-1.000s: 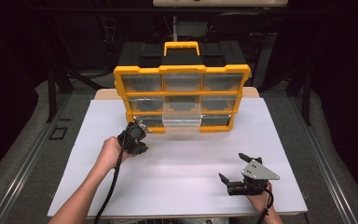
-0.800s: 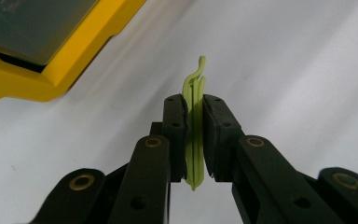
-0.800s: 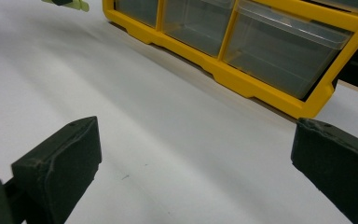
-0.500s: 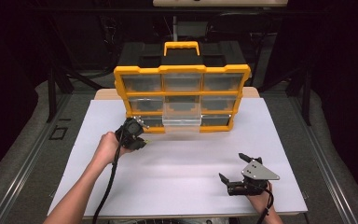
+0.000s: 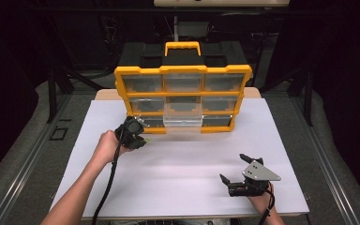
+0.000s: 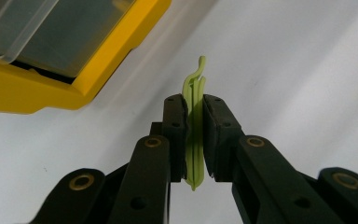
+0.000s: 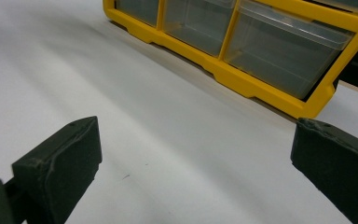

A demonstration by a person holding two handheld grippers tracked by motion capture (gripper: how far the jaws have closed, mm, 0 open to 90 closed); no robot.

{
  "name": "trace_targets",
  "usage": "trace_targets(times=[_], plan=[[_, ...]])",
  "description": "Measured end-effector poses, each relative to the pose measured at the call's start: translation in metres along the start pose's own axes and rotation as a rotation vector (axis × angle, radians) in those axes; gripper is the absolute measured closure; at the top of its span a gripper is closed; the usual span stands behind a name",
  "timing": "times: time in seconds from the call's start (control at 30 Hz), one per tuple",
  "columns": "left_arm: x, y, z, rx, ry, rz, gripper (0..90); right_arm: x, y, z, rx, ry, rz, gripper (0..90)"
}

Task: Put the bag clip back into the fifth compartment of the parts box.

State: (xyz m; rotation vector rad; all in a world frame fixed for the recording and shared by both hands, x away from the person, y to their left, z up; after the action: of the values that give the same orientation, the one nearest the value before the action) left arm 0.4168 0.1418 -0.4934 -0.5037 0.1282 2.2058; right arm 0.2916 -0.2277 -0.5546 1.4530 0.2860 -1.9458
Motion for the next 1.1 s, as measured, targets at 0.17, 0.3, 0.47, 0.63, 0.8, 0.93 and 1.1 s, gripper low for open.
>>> trace_targets(times=[0.17, 0.3, 0.47, 0.63, 0.8, 0.93, 1.1], plan=[[-0.003, -0.001, 0.004, -0.004, -0.006, -0.009, 80.2, 0.0, 0.0, 0.0, -0.002, 0.001, -0.001, 1.4], [-0.007, -0.001, 0.007, -0.001, 0.011, -0.015, 80.2, 0.0, 0.0, 0.0, -0.002, 0.0, -0.002, 1.4], [-0.01, -0.004, 0.013, -0.009, 0.016, -0.015, 80.3, 0.0, 0.0, 0.0, -0.001, 0.0, 0.001, 1.4], [-0.012, -0.009, 0.019, -0.01, 0.029, -0.011, 80.3, 0.0, 0.0, 0.0, -0.002, 0.0, 0.003, 1.4], [-0.013, -0.011, 0.021, -0.008, 0.023, -0.015, 80.3, -0.001, -0.001, 0.0, -0.004, -0.003, 0.004, 1.4], [-0.014, -0.013, 0.023, -0.01, 0.032, -0.011, 80.3, 0.0, -0.001, 0.0, -0.003, -0.001, 0.003, 1.4], [-0.018, -0.016, 0.029, -0.014, 0.049, -0.007, 80.3, -0.001, -0.001, 0.001, -0.004, 0.0, 0.0, 1.4]])
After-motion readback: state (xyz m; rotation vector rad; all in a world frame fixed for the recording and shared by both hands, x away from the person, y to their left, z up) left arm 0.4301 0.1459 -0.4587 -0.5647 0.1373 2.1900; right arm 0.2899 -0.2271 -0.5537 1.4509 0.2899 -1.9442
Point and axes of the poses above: each handheld gripper's, and its own axes: z roughly backward along the jaws, x roughly out of its underside, y roughly to its right, the point moved 3 cm from there along -z, roughly forward along the jaws, and after that the axes turned 3 degrees about z, right-handed, at the moved point
